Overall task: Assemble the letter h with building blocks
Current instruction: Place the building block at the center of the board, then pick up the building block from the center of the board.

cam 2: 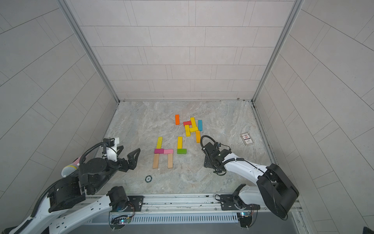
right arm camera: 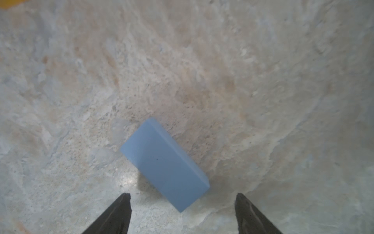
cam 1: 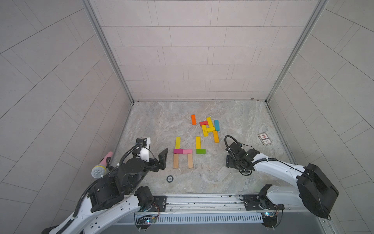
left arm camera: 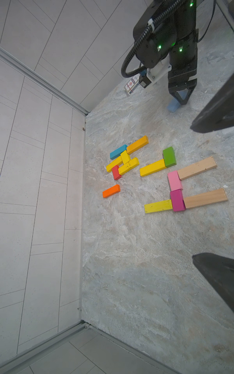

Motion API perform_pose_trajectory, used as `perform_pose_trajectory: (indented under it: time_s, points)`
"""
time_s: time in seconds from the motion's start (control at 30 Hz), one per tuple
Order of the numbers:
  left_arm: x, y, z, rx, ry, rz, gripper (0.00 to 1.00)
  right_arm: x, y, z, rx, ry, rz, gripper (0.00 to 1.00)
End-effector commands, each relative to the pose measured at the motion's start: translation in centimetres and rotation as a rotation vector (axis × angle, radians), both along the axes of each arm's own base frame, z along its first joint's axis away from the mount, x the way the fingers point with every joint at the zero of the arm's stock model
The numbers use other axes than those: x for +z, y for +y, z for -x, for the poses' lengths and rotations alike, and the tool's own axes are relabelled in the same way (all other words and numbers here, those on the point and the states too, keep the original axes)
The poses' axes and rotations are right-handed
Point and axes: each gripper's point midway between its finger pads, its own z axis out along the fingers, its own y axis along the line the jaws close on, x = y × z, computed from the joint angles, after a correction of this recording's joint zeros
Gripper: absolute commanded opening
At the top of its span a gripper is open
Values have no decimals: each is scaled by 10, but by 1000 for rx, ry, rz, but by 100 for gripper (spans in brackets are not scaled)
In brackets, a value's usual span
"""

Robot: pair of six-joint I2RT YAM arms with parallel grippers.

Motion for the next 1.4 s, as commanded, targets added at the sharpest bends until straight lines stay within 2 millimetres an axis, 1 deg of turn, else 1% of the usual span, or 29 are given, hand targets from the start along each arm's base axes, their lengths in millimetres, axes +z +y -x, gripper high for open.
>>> perform_pose_trajectory:
  time_s: [0.0, 0.07, 0.13, 0.2, 0.3, 0.4, 0.47, 0.53, 0.63, 0.73, 0.8, 0.87, 0.9, 0.93, 1.0, 1.03, 1.07, 1.13, 1.2, 1.3, 1.37]
  points:
    - [-4, 0, -1, 1, 3, -15, 100, 4, -9, -7, 2, -14, 54, 83]
    - [-4, 0, 0, -1, 4, -14, 100, 12, 1, -14, -10, -29, 6, 84]
    - [-4, 0, -1, -2, 5, -15, 100, 12, 10, -17, -6, -29, -39, 84]
    - [-3, 0, -1, 1, 3, -14, 100, 12, 12, -21, 11, -26, -22, 83]
    - [-4, 0, -1, 1, 3, -15, 100, 13, 14, -32, 85, -43, 25, 83]
    - [-4, -1, -1, -3, 5, -17, 100, 9, 21, -42, 168, -43, 51, 83]
    - [-5, -2, -1, -5, 10, -22, 100, 4, 31, -46, 224, -28, 39, 82]
    - [-6, -2, -2, -5, 12, -25, 100, -1, 44, -47, 269, -6, -3, 81]
    - [-5, -2, -2, -2, 12, -26, 100, -3, 69, -41, 337, 22, -92, 80]
    - [-5, -1, -2, 1, 9, -23, 100, 4, 94, -32, 406, 24, -160, 79]
    - [-5, 0, -1, 2, 8, -24, 100, 11, 102, -28, 428, 13, -172, 79]
    - [-5, 0, -1, 1, 8, -23, 100, 20, 102, -27, 440, -13, -178, 79]
    - [-5, -1, -1, 1, 8, -23, 100, 24, 98, -27, 425, -23, -163, 79]
    - [-5, -1, -1, -1, 9, -23, 100, 28, 87, -28, 388, -29, -122, 80]
    - [-5, -1, -1, -1, 8, -21, 100, 32, 59, -25, 289, -22, -19, 81]
    - [-5, -1, -1, -4, 10, -20, 100, 33, 48, -22, 231, -26, 7, 82]
    - [-5, -1, -1, -5, 9, -19, 100, 32, 43, -19, 183, -37, 2, 82]
    - [-4, -2, -1, -10, 8, -16, 100, 27, 39, -12, 117, -56, -37, 84]
    - [-3, -2, -1, -9, 6, -12, 100, 28, 37, -11, 85, -84, -32, 84]
    - [-3, -2, 0, -13, 4, -4, 100, 33, 47, -13, 115, -113, -28, 85]
    - [-3, -2, 0, -12, 4, -5, 100, 30, 52, -13, 139, -100, -12, 84]
